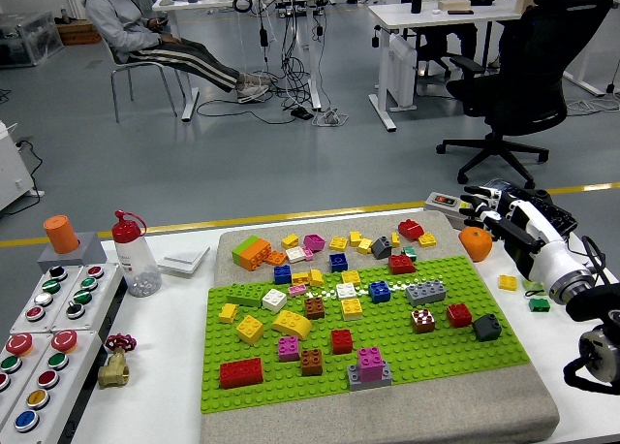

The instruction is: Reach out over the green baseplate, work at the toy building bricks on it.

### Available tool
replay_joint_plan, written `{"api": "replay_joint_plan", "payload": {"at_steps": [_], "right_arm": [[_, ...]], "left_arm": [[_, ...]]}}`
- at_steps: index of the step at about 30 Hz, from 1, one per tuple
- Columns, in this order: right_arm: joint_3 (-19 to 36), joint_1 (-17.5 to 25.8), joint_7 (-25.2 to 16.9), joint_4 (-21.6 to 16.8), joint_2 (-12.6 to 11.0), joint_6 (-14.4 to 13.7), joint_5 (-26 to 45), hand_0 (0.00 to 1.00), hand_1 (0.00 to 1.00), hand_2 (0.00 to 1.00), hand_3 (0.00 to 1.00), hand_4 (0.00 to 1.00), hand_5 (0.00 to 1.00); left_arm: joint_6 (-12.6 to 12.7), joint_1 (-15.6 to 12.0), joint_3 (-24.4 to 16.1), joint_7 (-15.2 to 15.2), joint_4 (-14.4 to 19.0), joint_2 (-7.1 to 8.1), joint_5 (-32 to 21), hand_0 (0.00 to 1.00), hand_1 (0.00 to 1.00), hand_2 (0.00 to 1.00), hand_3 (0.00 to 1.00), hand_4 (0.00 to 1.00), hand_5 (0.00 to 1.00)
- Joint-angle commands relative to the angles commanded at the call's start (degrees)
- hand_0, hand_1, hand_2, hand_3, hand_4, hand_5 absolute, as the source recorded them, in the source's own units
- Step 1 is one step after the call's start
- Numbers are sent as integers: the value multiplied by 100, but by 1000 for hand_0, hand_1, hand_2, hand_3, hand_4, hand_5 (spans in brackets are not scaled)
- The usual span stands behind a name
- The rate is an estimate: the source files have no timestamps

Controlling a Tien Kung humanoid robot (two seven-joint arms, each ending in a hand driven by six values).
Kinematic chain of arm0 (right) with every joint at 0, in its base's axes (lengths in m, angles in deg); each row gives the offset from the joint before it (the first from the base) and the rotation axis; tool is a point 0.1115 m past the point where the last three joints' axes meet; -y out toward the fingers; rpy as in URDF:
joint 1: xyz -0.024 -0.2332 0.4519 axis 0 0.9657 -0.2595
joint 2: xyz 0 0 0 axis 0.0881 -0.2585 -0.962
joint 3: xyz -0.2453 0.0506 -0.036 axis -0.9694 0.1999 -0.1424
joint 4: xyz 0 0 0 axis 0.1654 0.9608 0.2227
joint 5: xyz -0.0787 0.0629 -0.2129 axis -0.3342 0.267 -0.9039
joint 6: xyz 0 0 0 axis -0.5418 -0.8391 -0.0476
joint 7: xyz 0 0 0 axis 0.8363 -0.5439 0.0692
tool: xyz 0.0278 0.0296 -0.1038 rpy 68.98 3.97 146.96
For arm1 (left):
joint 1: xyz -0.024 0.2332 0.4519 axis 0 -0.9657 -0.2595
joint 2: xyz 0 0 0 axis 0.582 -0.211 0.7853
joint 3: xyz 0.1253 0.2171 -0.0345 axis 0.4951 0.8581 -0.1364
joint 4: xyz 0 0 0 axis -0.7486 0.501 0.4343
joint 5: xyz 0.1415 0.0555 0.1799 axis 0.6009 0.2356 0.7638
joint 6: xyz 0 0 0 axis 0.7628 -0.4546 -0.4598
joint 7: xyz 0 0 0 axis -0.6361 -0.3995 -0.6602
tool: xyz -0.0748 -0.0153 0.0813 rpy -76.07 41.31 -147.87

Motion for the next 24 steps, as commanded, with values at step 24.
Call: {"api": "replay_joint_plan", "payload": {"at_steps": [24], "right_arm": [[-998,-256,-6,374,-167,521,-4857,880,816,788,799,685,158]], "left_arm": [[46,-67,12,-19,-12,10,-94,656,625,637,466,355,998]]}}
